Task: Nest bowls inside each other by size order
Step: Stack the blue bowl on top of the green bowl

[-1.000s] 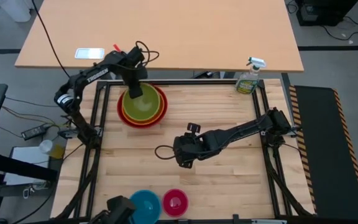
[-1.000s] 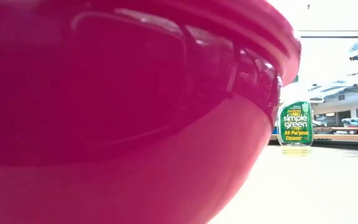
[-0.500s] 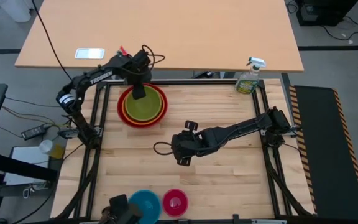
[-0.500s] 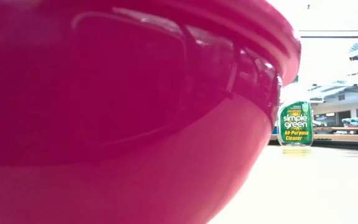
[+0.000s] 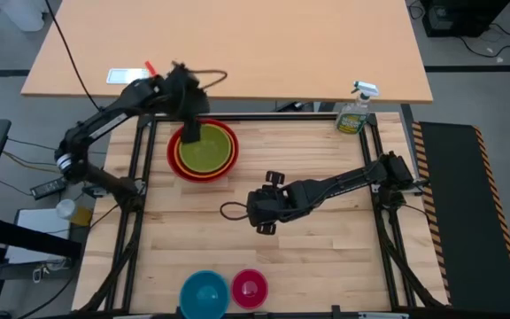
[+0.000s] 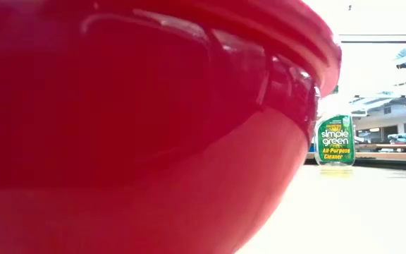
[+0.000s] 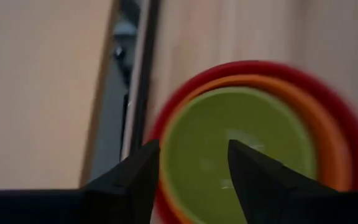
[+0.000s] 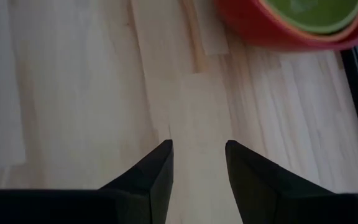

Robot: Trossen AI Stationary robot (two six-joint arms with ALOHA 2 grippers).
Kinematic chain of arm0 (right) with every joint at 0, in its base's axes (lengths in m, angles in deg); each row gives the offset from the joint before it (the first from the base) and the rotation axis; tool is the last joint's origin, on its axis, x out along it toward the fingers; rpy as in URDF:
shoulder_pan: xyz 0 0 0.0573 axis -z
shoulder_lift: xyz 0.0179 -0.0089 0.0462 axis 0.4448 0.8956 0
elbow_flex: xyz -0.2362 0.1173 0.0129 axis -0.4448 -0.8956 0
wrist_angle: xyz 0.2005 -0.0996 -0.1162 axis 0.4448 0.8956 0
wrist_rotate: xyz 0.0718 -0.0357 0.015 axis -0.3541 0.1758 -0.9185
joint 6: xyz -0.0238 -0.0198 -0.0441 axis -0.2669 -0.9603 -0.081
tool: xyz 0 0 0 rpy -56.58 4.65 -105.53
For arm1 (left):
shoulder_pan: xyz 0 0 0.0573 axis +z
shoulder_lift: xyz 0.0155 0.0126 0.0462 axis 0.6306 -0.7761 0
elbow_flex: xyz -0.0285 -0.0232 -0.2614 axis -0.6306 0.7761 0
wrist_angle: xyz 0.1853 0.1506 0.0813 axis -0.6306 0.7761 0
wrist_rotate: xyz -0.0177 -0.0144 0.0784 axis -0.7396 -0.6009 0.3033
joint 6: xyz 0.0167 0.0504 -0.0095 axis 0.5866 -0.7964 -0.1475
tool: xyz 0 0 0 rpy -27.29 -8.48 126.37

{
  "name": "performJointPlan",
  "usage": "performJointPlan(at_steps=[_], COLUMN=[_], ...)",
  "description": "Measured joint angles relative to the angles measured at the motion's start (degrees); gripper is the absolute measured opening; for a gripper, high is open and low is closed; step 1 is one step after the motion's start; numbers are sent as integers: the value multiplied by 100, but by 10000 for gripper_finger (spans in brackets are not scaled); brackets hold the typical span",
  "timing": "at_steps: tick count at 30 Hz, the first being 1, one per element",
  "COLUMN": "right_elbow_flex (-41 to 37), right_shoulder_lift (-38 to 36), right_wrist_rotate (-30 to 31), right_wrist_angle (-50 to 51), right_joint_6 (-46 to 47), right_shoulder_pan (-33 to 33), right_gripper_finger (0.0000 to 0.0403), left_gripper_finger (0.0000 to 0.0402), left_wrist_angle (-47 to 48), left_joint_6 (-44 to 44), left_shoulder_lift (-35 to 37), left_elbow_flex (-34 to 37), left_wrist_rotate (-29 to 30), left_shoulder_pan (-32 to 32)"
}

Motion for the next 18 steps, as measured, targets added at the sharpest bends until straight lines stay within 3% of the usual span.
performJointPlan(at_steps=[8,13,18], right_elbow_flex=[0,0,0], right_shoulder_lift=[-76,-74,-77], right_wrist_rotate=[0,1,46], right_wrist_angle=[196,197,220], right_joint_6=[146,163,183], right_shoulder_pan=[111,117,117], right_gripper_finger=[155,155,155], left_gripper_finger=[181,180,180], left_wrist_angle=[299,25,-864], left_joint_6=[653,1623,3432], left_shoulder_lift=[1136,1784,1912], left_elbow_flex=[1160,2300,3299], left_wrist_rotate=[-359,-367,-168], left_shoulder_pan=[-1114,-2633,-4485])
